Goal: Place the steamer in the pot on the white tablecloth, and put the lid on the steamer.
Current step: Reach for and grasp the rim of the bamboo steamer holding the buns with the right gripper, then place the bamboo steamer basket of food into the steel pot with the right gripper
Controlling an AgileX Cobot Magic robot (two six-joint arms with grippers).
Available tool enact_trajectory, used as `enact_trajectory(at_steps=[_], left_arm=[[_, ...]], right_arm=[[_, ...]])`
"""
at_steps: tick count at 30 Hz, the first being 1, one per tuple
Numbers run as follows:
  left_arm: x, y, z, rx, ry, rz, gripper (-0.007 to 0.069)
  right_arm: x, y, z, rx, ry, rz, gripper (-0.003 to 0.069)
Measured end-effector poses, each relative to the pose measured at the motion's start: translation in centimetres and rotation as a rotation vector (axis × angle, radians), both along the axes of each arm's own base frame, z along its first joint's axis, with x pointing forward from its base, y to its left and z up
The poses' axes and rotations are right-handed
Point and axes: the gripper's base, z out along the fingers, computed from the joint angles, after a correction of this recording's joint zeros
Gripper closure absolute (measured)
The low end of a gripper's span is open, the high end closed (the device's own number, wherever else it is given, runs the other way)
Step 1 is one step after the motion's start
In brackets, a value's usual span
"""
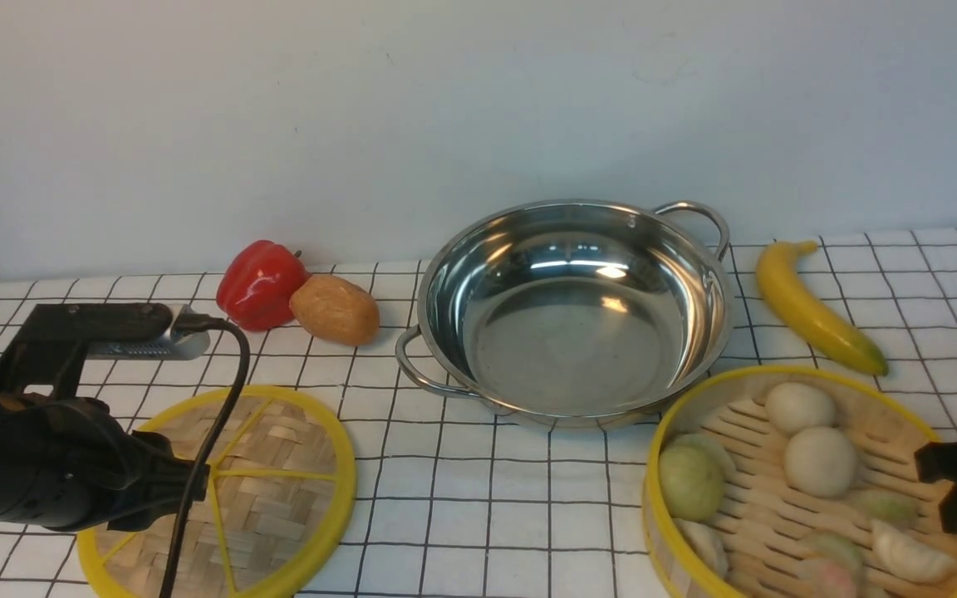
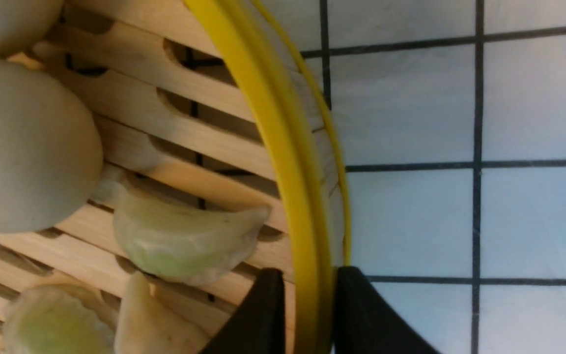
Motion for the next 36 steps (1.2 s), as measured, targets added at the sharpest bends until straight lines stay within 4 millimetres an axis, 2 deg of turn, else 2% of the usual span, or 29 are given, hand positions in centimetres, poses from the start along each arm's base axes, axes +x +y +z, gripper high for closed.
enact_trajectory(at_steps=[2,17,23,24,30,36], left_arm=[[0.0,0.0,0.0,0.0,0.0,0.0,0.0382],[0.0,0.0,0.0,0.0,0.001,0.0,0.0382],[0.0,0.0,0.0,0.0,0.002,-0.001,0.0382],[0.0,0.0,0.0,0.0,0.002,-0.001,0.0382],[0.0,0.0,0.0,0.0,0.002,-0.001,0.0382],[0.0,0.0,0.0,0.0,0.003,-0.001,0.0382]], right_arm=[[0.1,-0.1,0.0,-0.012,-0.005,0.004,0.0561],[-0.3,-0.6,0.3,-0.081,0.063,0.069,0.0568],[0.6,-0.9,2.6,-0.109,0.125,0.103,0.0571],[0.8,-1.1,3.5,-0.12,0.138,0.113,0.0571],[1.4,-1.3,7.8,-0.154,0.092,0.127,0.0567],[1.5,-1.3,10.1,-0.158,0.069,0.13,0.0567]])
